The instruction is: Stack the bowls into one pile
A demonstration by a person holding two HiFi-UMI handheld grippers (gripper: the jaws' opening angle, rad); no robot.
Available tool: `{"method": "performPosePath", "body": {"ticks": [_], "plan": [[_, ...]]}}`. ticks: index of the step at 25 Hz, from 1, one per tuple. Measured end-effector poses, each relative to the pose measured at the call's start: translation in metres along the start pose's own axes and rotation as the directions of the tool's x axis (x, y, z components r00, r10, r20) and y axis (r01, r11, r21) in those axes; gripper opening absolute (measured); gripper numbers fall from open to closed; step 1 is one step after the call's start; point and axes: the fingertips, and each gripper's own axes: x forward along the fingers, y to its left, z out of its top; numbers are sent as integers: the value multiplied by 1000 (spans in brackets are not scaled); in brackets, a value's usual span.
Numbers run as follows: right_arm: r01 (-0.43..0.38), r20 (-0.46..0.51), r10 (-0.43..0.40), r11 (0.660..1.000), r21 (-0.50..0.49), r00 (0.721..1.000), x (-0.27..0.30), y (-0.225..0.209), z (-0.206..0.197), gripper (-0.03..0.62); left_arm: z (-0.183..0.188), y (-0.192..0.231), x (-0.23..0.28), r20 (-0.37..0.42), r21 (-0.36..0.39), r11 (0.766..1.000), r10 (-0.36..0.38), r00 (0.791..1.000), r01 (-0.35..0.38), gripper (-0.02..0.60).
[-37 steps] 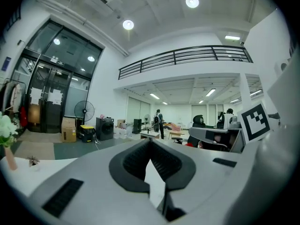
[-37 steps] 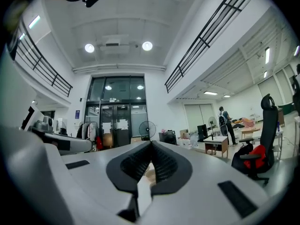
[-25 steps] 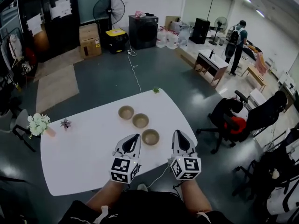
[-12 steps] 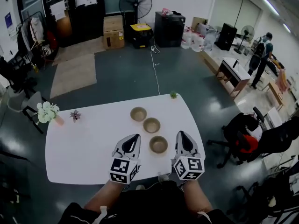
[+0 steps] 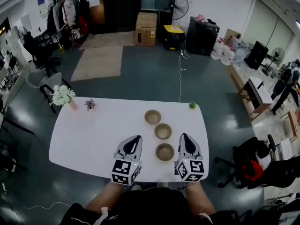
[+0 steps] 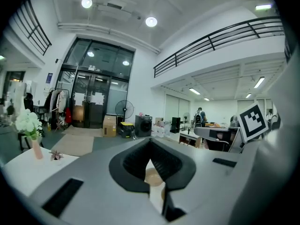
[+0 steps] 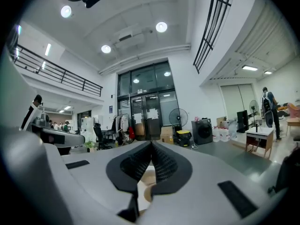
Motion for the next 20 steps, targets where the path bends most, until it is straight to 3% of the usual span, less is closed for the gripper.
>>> {"method": "performPosePath", "body": {"ticks": [7, 10, 12, 16, 20], "plan": [[-54, -17, 54, 999, 7, 998, 12, -4, -11, 17, -4, 2, 6, -9, -1, 999, 36, 999, -36, 12], [-96, -49, 96, 995, 14, 994, 20, -3, -24, 209, -9, 5, 11, -14, -1, 999, 39, 999, -39, 12], [-87, -84, 88, 996, 15, 993, 22, -7, -38, 247, -14, 7, 13, -25, -7, 999, 40, 999, -40, 12], [-55, -164, 60, 998, 33, 985, 24, -20, -71, 252, -23, 12, 18, -42, -16, 999, 41, 998, -41, 12], [-26, -293, 38, 999, 47, 955, 24, -31, -129, 252, -35, 18, 22, -64, -20, 999, 41, 997, -42, 12]]}}
